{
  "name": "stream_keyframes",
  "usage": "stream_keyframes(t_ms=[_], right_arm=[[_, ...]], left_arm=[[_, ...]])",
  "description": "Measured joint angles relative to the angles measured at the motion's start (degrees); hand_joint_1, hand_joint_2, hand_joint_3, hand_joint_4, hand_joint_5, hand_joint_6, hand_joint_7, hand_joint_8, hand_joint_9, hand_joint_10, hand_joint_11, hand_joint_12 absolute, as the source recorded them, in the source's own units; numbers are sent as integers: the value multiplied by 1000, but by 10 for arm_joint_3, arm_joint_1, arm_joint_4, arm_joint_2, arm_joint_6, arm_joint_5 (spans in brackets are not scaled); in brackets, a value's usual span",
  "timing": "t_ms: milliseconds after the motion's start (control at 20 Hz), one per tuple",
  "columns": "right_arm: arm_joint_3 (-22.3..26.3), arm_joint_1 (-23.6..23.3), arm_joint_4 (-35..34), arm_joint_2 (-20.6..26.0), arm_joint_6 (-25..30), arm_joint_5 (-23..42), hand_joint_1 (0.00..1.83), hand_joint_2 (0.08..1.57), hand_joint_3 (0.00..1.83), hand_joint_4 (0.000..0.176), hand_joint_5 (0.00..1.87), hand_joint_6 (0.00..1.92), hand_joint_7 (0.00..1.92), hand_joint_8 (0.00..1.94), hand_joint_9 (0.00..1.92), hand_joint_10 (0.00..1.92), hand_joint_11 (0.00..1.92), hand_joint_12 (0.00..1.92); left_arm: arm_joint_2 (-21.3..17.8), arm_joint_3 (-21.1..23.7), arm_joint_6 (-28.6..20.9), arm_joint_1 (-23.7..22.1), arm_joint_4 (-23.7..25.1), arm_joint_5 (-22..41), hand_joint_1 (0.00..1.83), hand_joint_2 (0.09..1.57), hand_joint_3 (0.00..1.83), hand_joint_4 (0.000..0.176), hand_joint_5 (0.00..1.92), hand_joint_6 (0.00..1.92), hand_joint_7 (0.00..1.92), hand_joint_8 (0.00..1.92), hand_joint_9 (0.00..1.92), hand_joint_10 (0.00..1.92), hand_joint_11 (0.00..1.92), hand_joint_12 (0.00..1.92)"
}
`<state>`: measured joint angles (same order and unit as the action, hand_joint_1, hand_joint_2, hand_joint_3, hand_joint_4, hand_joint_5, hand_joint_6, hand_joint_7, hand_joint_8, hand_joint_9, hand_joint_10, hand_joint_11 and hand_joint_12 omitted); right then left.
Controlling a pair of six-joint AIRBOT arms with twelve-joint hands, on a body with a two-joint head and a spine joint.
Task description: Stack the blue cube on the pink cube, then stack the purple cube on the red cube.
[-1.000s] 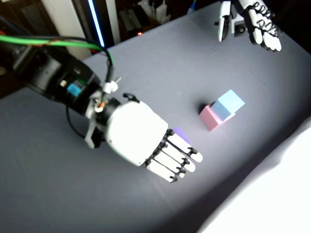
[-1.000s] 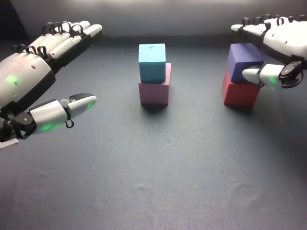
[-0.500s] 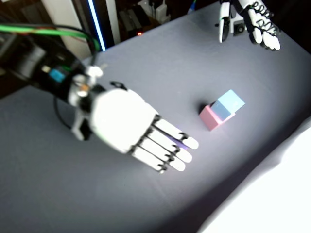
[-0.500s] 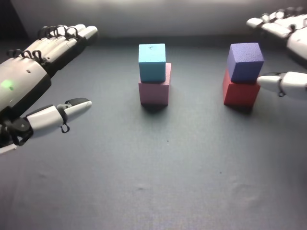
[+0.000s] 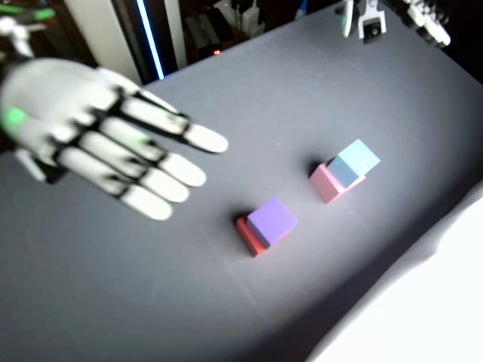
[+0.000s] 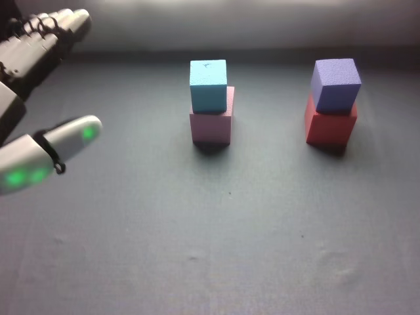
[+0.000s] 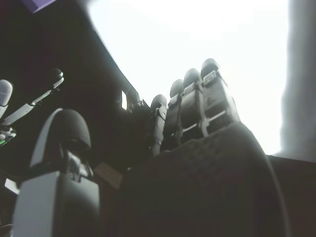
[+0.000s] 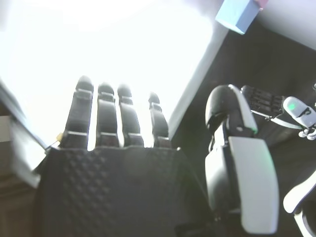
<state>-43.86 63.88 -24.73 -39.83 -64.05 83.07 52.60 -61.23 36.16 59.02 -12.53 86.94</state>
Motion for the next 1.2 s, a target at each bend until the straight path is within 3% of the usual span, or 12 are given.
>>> stream_keyframes(t_ms=[100,350,400,450,500,550,600,800,850,900,950,1200], right_arm=[[18,56,-7,21,1,78,403,1251,5,106,0,0,0,0,0,0,0,0],[23,43,33,48,2,105,361,1215,0,143,0,0,0,0,0,0,0,0],[27,23,50,52,0,101,383,1302,0,175,0,833,69,13,36,15,0,0],[30,5,61,53,-6,104,383,1302,0,175,0,833,69,13,36,15,0,0],[31,-2,76,54,-17,112,168,1366,18,176,0,171,13,2,6,2,0,0],[32,-4,85,56,-25,115,330,1345,1,176,34,52,2,0,0,0,0,0],[42,-20,91,61,-47,102,139,1358,5,176,79,31,0,0,0,0,0,0],[54,-73,142,88,-79,116,394,1333,14,176,209,19,257,2,176,16,3,6],[59,-80,147,99,-79,114,314,1466,0,176,282,59,292,21,274,71,0,968],[61,-87,148,107,-79,111,618,1384,39,176,457,1340,582,97,658,218,368,1234],[65,-92,143,115,-79,112,645,1412,17,176,468,1667,822,244,950,621,754,1353],[78,-98,143,119,-80,112,699,1385,0,176,511,1663,1064,1060,1124,1222,645,1579]], left_arm=[[-8,6,5,7,-1,33,435,1340,0,145,0,0,0,0,0,0,0,0],[-29,17,21,-12,18,47,500,1378,13,143,0,0,0,0,0,0,0,0],[-40,21,33,-27,31,48,709,1399,9,119,0,0,0,0,0,0,0,0],[-47,21,42,-41,44,52,709,1399,9,119,0,0,0,0,0,0,0,0],[-54,21,48,-50,57,58,743,1367,19,165,408,1328,0,0,0,0,0,0],[-60,22,57,-57,71,61,716,1383,19,174,469,1651,204,85,13,5,0,0],[-75,30,66,-67,81,52,760,1380,3,134,506,1684,227,62,79,27,0,0],[-97,32,78,-108,109,56,651,1424,0,176,437,1769,344,42,173,50,0,0],[-112,39,78,-115,110,55,650,1425,0,176,436,1770,346,39,175,49,0,0],[-125,42,78,-123,117,56,650,1425,0,176,435,1770,346,38,175,49,0,0],[-130,42,78,-127,113,63,650,1425,0,176,436,1770,347,38,175,48,0,0],[-124,49,57,-131,104,65,650,1425,0,176,435,1771,348,35,176,47,0,0]])
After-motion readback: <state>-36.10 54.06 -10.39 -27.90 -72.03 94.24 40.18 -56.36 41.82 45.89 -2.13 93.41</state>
